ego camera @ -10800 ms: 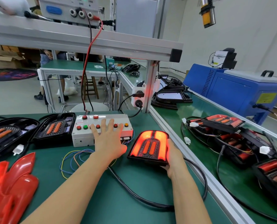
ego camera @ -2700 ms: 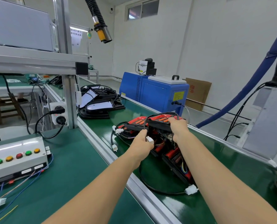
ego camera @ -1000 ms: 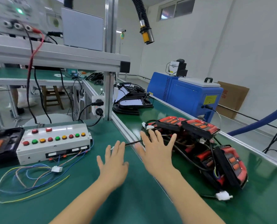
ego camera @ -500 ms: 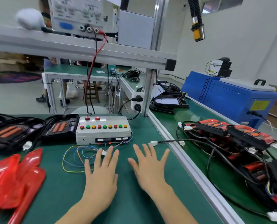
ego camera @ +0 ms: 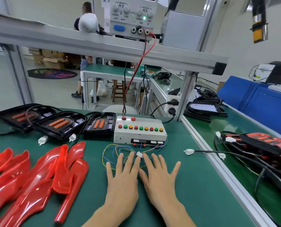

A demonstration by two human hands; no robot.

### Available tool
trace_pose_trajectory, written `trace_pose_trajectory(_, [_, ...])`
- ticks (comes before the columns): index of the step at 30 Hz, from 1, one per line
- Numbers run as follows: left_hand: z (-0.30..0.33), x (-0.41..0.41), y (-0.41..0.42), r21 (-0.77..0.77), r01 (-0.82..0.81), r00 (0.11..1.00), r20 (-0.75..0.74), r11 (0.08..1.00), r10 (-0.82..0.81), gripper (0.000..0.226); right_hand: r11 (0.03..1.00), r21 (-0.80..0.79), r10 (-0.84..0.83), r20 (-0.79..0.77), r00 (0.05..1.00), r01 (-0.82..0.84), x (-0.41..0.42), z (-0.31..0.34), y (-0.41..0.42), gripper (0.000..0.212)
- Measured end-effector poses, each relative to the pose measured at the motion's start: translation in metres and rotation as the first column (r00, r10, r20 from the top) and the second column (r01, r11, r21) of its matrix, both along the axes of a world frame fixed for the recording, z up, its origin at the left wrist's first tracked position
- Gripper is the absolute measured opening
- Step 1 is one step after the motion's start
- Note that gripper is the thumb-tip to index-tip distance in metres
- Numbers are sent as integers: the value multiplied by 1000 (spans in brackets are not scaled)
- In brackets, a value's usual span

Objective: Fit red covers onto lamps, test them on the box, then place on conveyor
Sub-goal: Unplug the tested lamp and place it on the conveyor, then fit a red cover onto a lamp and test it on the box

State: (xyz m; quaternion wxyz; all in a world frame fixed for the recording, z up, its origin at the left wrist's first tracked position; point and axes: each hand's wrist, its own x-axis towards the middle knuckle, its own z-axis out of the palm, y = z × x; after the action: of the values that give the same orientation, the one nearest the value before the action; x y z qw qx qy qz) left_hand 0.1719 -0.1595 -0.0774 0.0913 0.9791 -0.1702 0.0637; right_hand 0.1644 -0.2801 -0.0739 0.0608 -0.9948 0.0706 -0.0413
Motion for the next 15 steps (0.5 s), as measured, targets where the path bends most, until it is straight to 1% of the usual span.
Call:
trace_pose_trajectory(3, [-9,2,-1,-20,1,1000,-2,1000,-1,64,1000,7,11,-18,1000,-11,-3,-2,4,54])
trace_pose_trajectory(8, [-11,6,1,-10,19,996,-84,1000,-20,58,1000,5,17,-78,997,-17,-6,-4,6,51])
trace_pose_trajectory(10, [-10,6,1,-33,33,992,-120,999,-37,57,1000,6,6,-87,996,-6,-6,-4,7,50])
trace_pose_trajectory(15, [-4,6,4,-113,64,985,-154,992,-81,59,999,11,-30,-105,994,31,-6,-1,10,47])
